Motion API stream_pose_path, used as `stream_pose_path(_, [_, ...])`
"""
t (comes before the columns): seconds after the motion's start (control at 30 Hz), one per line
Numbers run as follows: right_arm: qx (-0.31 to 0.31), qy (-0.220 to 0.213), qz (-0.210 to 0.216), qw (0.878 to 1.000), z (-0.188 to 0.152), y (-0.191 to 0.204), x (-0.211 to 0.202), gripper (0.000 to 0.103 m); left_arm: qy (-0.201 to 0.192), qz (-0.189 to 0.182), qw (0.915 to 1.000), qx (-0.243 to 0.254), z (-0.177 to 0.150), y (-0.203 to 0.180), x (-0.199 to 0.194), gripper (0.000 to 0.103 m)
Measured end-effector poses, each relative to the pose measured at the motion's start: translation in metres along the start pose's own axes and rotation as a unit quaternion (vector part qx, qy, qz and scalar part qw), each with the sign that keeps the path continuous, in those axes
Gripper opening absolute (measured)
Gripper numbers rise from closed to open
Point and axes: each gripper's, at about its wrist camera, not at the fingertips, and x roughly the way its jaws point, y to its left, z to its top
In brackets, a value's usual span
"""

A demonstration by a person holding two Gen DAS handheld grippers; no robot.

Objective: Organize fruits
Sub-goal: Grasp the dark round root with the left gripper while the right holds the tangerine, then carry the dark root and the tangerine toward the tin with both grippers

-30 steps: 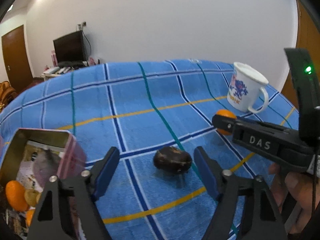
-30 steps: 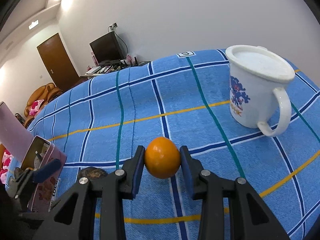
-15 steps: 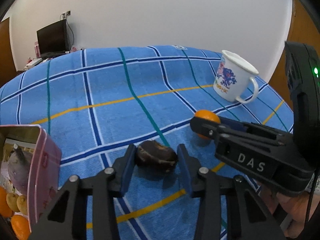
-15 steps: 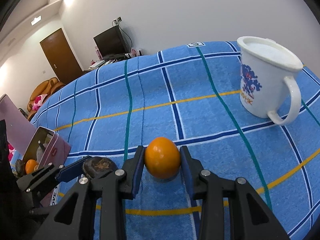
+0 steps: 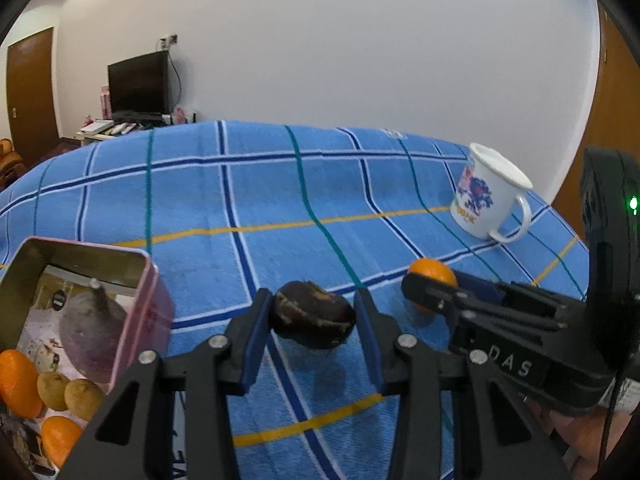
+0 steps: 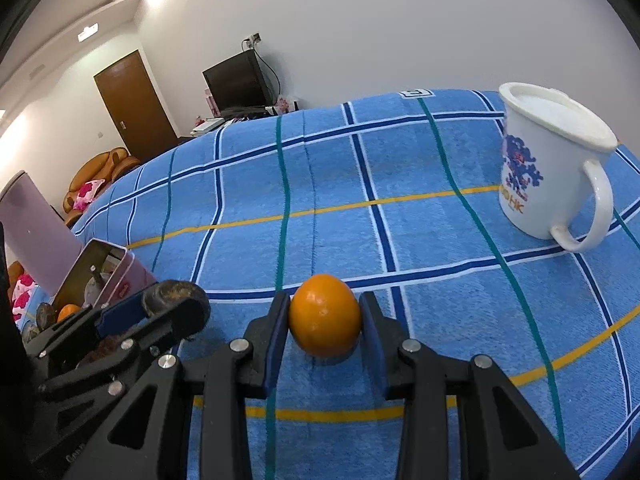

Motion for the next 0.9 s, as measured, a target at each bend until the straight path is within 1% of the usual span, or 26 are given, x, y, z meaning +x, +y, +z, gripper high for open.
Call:
stream_pose_path(0.3, [-0.018,-0.012,0.012,1.0,-0.003,0.011,-0.003,0.037,-0.043,0.03,0.9986,-0.003,-0.002,0.004,-0.017,0.043])
stream_pose_path(0.47, [-0.024,-0.024,0.021,0.999,-0.003,0.015,-0.007,0.037,-0.055,0.034,0.9979,-0.005,-0.003,0.006,-0.023,0.043])
stream_pose_path(0.9, [-0.038,-0.041,0.028,0.998,-0.005,0.023,-0.014,0.037,-0.092,0.068,0.9934,0.012,-0.005,0.002,-0.037,0.043])
